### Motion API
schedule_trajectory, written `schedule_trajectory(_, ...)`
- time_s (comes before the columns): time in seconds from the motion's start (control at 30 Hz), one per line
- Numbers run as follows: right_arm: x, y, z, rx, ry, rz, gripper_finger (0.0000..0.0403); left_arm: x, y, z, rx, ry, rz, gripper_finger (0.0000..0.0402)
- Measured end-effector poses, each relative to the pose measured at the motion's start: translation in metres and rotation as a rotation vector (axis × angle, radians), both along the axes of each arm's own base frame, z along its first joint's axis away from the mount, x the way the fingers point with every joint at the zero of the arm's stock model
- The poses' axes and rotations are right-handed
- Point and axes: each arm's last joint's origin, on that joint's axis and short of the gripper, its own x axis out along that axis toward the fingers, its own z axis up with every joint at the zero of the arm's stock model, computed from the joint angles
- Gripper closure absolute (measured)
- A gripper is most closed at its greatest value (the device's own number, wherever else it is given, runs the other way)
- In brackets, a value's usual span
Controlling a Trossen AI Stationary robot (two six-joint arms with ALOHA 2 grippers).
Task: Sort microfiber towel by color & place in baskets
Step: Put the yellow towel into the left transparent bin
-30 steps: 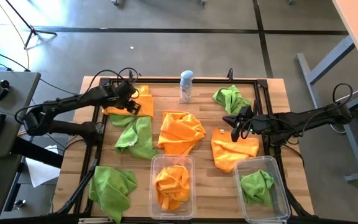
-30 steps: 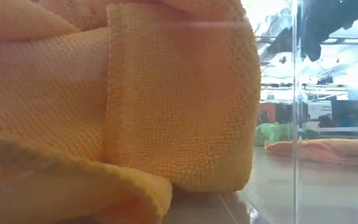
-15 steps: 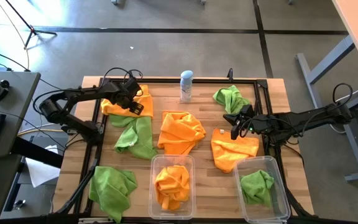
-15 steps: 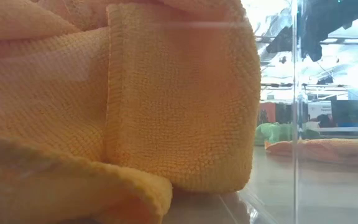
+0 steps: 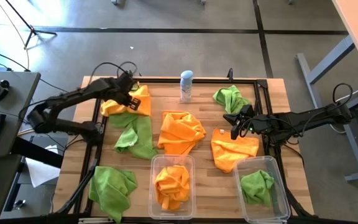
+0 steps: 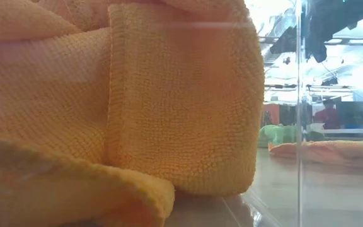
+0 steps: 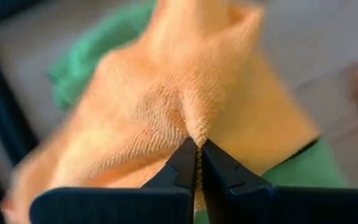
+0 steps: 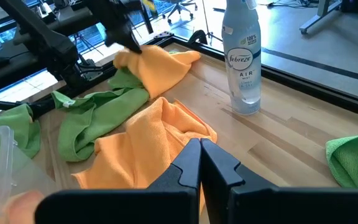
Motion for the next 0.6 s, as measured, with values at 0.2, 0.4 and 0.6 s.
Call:
schedule_trajectory(0.2,0.0,0.0,-0.001,-0.003,0.01,0.001,0.0403,-0.009,-0.021,0.072,0.184,-0.132,0.014,0.0401)
schedule_trajectory(0.4,-0.001,0.0,-0.003,-0.008,0.033,0.002,0.0403,-0.019,-0.044,0.134,0.373,-0.235,-0.001,0.0401)
schedule_trajectory(0.6,-0.002,0.0,-0.003,-0.009,0.04,0.004,0.0403,-0.024,-0.061,0.174,0.455,-0.327,-0.024,0.0401)
